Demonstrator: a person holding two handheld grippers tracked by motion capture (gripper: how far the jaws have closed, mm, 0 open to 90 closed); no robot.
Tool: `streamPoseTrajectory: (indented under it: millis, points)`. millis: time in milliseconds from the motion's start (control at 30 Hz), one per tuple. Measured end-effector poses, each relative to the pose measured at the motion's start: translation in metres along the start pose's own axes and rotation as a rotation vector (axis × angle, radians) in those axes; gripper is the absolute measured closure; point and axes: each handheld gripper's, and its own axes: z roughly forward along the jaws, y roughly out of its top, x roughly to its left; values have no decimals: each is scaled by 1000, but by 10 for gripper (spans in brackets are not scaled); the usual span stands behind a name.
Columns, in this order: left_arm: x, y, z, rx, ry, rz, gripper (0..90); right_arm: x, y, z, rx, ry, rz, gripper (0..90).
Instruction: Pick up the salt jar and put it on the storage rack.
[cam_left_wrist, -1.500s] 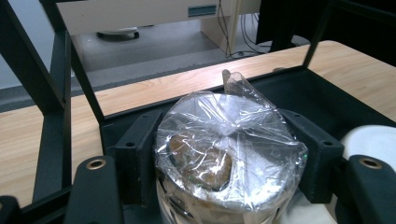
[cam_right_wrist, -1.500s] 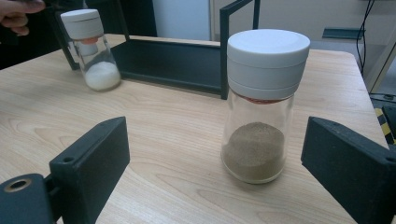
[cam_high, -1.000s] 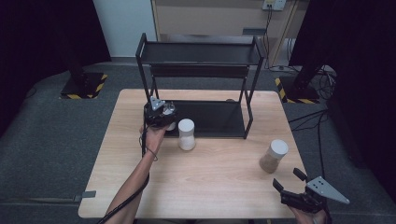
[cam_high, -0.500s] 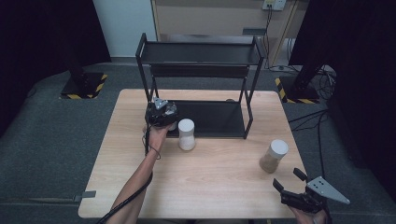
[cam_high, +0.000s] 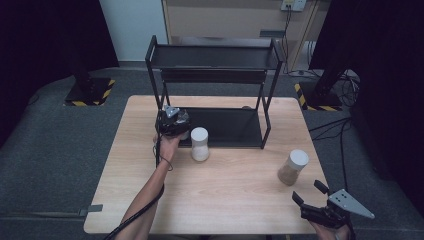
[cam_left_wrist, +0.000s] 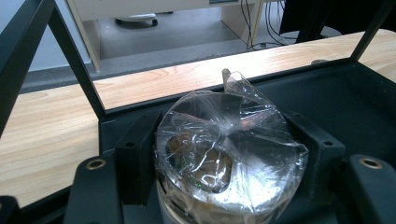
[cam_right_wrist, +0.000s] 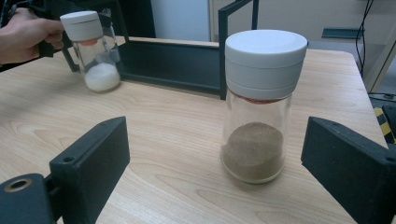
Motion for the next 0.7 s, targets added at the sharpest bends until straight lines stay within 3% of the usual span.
streamPoseTrajectory:
  millis: [167, 500, 700]
  points:
    - [0, 2, 0, 9, 0, 1, 328, 0, 0, 0, -2, 0, 0, 79]
    - [-2, 13, -6, -29, 10, 21, 284, -1, -1, -1, -6, 1, 1, 78]
    - [1, 22, -11, -48, 3, -1, 234, 0, 0, -1, -5, 2, 0, 78]
